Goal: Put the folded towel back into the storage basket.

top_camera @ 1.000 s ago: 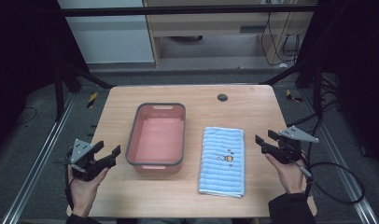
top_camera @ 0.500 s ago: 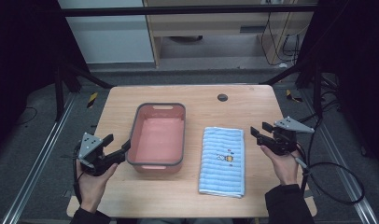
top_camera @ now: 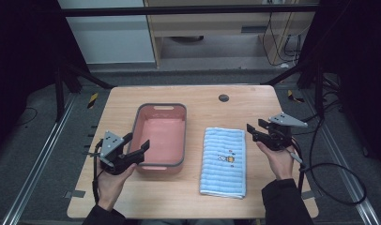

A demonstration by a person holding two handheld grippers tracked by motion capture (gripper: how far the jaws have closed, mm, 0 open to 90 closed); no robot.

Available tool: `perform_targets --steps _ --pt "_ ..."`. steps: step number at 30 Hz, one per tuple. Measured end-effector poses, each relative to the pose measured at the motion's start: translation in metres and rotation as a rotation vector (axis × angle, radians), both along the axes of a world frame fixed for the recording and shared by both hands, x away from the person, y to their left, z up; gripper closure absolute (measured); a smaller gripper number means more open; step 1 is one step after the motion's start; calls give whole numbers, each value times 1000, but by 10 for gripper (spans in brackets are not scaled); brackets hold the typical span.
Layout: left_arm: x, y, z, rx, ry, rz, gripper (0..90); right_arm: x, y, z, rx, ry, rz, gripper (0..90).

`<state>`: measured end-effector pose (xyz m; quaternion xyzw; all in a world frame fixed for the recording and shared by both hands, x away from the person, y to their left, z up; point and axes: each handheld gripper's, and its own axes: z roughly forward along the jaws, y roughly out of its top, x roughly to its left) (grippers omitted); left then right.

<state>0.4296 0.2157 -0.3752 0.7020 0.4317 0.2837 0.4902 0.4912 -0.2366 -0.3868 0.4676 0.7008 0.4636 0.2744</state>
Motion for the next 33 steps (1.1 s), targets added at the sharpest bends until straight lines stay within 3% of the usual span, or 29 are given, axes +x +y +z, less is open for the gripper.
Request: perform_targets --steps 13,33 --pt "1 -47 -1 11 -3 -86 316 7 9 1 1 5 8 470" --pt "1 -105 -21 23 44 -183 323 18 9 -7 -4 26 5 475"
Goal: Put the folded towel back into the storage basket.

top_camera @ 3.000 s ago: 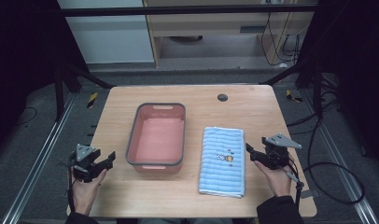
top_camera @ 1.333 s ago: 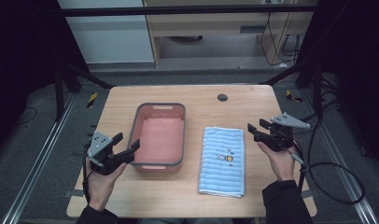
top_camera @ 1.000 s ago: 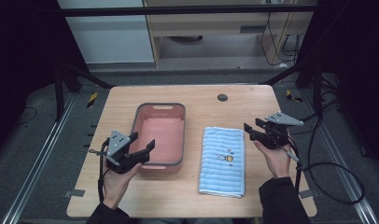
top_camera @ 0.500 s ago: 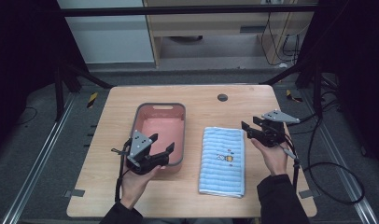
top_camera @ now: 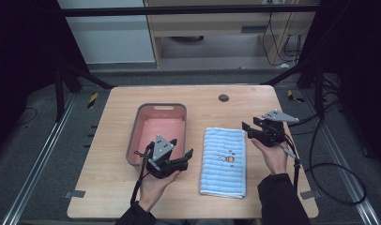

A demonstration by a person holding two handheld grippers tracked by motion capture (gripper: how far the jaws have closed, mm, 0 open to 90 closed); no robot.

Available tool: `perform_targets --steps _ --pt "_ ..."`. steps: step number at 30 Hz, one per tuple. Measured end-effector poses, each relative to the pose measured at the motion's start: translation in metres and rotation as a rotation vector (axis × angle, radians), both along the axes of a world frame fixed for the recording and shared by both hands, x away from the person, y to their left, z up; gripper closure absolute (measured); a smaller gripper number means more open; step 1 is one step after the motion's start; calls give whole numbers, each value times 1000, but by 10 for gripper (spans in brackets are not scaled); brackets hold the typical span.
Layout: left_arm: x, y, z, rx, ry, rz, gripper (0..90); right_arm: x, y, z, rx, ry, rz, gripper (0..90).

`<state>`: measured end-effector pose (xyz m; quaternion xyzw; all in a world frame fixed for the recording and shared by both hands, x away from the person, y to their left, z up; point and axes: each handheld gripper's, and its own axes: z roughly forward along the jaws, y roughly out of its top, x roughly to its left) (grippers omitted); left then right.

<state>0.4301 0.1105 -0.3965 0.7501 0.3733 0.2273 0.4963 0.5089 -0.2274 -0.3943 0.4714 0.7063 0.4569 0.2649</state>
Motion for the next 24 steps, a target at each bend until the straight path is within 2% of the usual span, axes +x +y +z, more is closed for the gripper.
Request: perform_targets --steps 9,12,21,24 --pt "0 -17 -8 11 11 -5 330 5 0 -4 7 4 -6 465" --pt "-1 -24 -13 30 8 0 333 6 0 -6 12 6 -8 461" --pt "-1 -37 -28 33 37 -6 340 11 -3 -14 1 23 -13 456" --pt "-2 -40 -33 31 42 -7 350 13 -4 -19 11 25 -23 450"
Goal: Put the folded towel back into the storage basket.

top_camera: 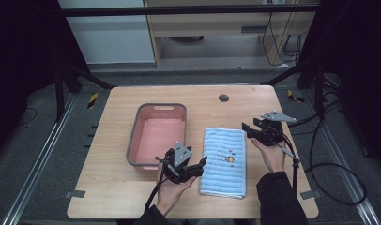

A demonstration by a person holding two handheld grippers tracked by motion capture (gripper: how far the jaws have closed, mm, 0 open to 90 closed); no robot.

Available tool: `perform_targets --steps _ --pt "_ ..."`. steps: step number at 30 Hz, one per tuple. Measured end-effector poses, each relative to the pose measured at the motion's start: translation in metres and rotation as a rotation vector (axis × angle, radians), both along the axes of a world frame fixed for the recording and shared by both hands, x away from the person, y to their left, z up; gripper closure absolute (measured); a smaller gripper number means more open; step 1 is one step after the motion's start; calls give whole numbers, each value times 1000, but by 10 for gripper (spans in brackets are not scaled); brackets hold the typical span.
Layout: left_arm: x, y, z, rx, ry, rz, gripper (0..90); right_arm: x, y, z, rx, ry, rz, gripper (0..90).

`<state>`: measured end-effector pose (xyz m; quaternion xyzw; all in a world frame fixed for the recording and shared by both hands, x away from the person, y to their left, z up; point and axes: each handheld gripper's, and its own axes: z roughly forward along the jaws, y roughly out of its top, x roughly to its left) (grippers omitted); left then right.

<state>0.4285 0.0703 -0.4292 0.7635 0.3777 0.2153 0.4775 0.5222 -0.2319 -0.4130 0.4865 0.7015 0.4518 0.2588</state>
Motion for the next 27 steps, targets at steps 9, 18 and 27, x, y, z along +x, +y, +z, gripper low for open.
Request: perform_targets --steps 9,18,27 --pt "-2 -6 -15 10 13 2 388 6 -1 -11 -4 11 -10 448" --pt "-4 -11 -27 31 30 -5 424 12 3 -24 -10 41 -18 440" --pt "-7 -19 -38 52 50 -18 451 16 7 -41 -35 70 -16 432"
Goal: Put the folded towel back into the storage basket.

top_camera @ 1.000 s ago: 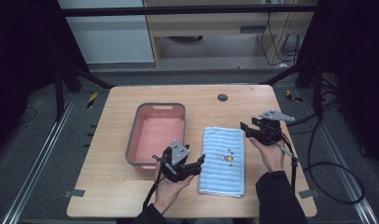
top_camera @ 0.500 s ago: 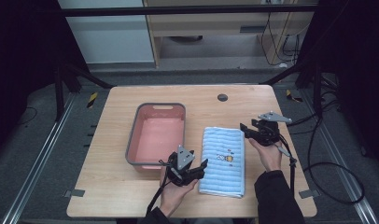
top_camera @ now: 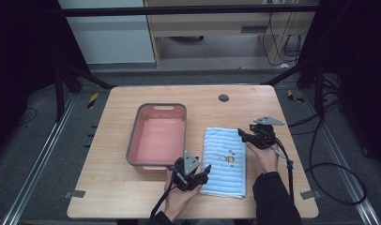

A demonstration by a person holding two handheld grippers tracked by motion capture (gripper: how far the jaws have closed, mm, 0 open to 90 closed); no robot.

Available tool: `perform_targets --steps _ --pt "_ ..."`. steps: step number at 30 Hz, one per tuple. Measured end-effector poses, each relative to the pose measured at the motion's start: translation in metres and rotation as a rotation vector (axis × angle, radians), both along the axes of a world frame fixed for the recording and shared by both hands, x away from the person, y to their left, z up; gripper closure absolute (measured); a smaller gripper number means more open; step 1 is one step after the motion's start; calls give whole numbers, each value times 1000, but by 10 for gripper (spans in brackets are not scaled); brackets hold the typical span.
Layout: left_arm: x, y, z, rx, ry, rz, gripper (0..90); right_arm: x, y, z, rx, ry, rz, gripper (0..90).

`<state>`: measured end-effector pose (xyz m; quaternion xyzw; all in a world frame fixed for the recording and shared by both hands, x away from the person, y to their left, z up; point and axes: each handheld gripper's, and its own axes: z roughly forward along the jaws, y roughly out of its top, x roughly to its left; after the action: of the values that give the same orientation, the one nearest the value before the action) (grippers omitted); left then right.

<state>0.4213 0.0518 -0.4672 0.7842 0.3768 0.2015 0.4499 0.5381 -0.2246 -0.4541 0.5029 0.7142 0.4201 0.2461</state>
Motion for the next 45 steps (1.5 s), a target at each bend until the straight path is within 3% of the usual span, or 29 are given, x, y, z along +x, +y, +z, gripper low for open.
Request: perform_targets --steps 8,26,33,37,43,45 --pt "0 -2 -12 25 7 -5 482 3 0 -15 -10 44 -7 458" --pt "0 -2 -38 50 88 -1 536 7 8 -35 -78 131 17 504" --pt "1 -3 -40 57 114 6 545 9 7 -42 -48 161 16 534" --pt "1 -4 -40 58 124 1 584 8 3 -45 -23 178 8 559" --pt "3 -5 -41 36 149 -16 675 8 5 -48 -38 178 10 605" --pt "2 -5 -41 32 151 -15 719 6 8 -48 -47 171 17 676"
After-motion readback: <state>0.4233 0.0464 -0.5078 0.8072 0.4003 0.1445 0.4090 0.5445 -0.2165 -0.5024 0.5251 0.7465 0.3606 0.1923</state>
